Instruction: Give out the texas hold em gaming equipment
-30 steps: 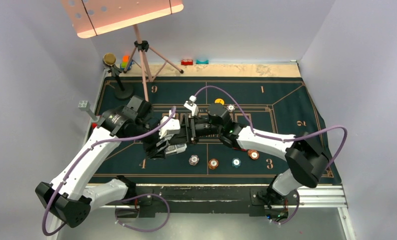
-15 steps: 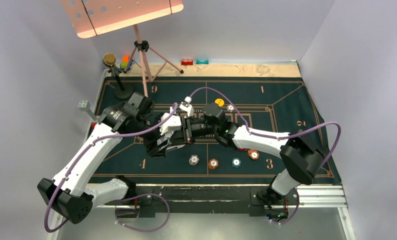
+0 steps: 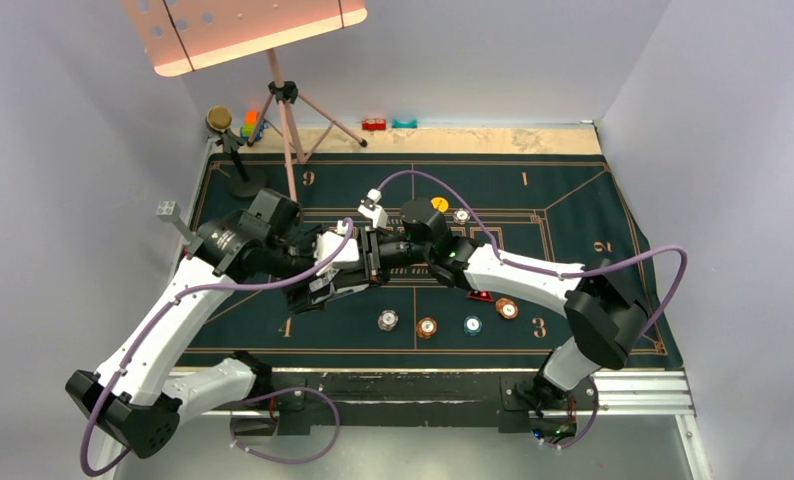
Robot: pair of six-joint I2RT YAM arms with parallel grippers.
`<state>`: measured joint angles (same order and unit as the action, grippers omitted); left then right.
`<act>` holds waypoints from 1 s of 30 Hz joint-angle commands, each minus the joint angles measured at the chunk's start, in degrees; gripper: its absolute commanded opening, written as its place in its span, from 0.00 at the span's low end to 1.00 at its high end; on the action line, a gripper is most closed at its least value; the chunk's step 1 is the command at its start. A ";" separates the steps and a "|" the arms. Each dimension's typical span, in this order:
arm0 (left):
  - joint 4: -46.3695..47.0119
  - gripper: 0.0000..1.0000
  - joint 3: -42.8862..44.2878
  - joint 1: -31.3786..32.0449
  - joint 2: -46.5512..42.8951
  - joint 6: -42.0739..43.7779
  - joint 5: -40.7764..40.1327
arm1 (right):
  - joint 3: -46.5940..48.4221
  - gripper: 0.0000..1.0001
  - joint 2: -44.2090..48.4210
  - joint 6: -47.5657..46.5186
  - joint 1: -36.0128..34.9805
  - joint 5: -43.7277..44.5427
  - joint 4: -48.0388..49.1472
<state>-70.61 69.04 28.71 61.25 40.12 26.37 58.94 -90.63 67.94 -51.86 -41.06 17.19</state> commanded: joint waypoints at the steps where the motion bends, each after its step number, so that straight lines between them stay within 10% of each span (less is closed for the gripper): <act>1: 2.13 0.87 -0.83 0.65 -0.07 1.54 -0.51 | 3.35 0.19 0.07 -0.45 -0.09 0.32 0.96; 14: 7.23 0.67 -2.57 1.38 -2.05 -0.84 -1.12 | 3.19 0.21 -1.14 0.70 -0.18 0.28 1.68; 21: 5.57 0.45 -3.29 1.38 -2.51 -0.57 -1.04 | 2.95 0.45 -1.42 1.10 -0.18 0.25 1.60; 30: 2.18 0.51 -2.78 1.40 -1.61 -1.61 2.39 | 2.37 0.49 -1.15 1.73 -0.19 1.00 2.58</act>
<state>-67.59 65.71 29.78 59.68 39.55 25.45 60.14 -92.36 68.71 -51.81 -40.40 17.15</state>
